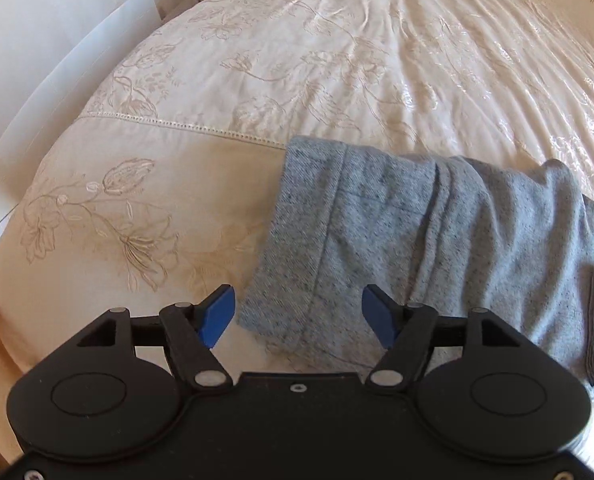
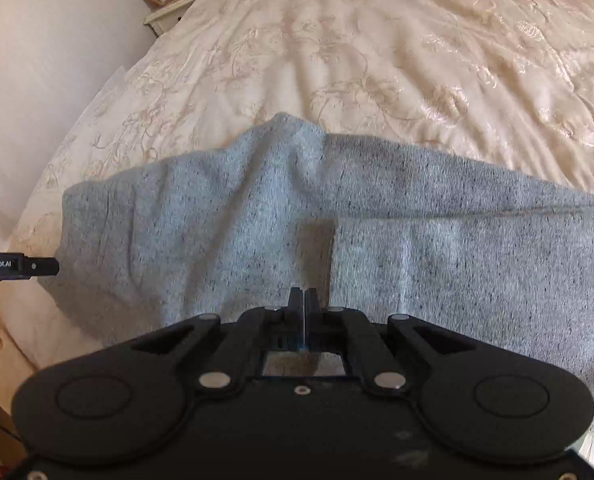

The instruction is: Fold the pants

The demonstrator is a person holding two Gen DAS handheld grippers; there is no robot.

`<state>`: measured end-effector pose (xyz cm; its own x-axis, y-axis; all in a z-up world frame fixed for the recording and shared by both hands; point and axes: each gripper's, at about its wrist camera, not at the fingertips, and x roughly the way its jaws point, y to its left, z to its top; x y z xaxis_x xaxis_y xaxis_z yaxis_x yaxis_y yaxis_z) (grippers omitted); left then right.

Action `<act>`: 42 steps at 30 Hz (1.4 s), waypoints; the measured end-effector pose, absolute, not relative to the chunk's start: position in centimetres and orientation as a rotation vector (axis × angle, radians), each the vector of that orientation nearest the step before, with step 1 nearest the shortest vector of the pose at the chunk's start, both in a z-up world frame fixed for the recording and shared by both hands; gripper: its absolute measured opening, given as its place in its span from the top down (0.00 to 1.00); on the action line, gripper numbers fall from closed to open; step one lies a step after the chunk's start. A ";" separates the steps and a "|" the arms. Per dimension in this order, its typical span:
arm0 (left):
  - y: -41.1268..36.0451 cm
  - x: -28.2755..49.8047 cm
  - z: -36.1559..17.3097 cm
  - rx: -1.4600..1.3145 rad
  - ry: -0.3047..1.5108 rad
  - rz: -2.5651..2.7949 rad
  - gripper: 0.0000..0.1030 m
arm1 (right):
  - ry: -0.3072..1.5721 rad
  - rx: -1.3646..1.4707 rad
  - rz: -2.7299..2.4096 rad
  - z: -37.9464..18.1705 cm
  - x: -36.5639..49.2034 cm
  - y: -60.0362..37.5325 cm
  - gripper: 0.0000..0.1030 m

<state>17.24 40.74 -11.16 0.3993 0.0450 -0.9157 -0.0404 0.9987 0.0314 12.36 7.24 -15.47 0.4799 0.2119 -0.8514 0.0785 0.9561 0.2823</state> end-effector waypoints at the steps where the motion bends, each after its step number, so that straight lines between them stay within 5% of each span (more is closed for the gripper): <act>1: 41.6 17.9 -11.3 0.006 1.157 0.052 0.30 | 1.061 0.306 0.056 -15.6 13.4 7.2 0.97; 6: 44.0 20.1 -14.4 0.005 1.249 -0.014 0.26 | 1.042 0.293 -0.011 -15.9 16.9 7.5 0.96; 12: 44.6 19.2 -16.9 -0.047 1.297 -0.044 0.07 | 1.052 0.284 -0.048 -16.8 19.6 7.7 0.96; 22: 45.0 17.4 -18.2 -0.249 1.371 -0.137 0.02 | 1.178 0.337 -0.015 -20.0 16.9 10.7 0.94; 30: 43.7 19.3 -17.8 -0.396 1.262 -0.057 0.02 | 1.233 0.378 -0.016 -20.8 9.8 13.2 0.94; 32: 43.5 20.1 -17.6 -0.417 1.240 -0.041 0.07 | 1.239 0.383 -0.014 -20.8 8.6 13.6 0.94; 34: 43.0 21.0 -17.5 -0.388 1.234 -0.026 0.34 | 1.233 0.386 -0.016 -20.6 7.9 13.7 0.94; 37: 42.7 21.2 -16.3 -0.379 1.195 -0.041 0.55 | 1.216 0.383 -0.009 -19.6 7.7 13.9 0.93; 42: 41.6 20.1 -13.6 -0.304 1.131 -0.067 0.69 | 1.088 0.349 -0.018 -16.6 6.8 13.7 0.92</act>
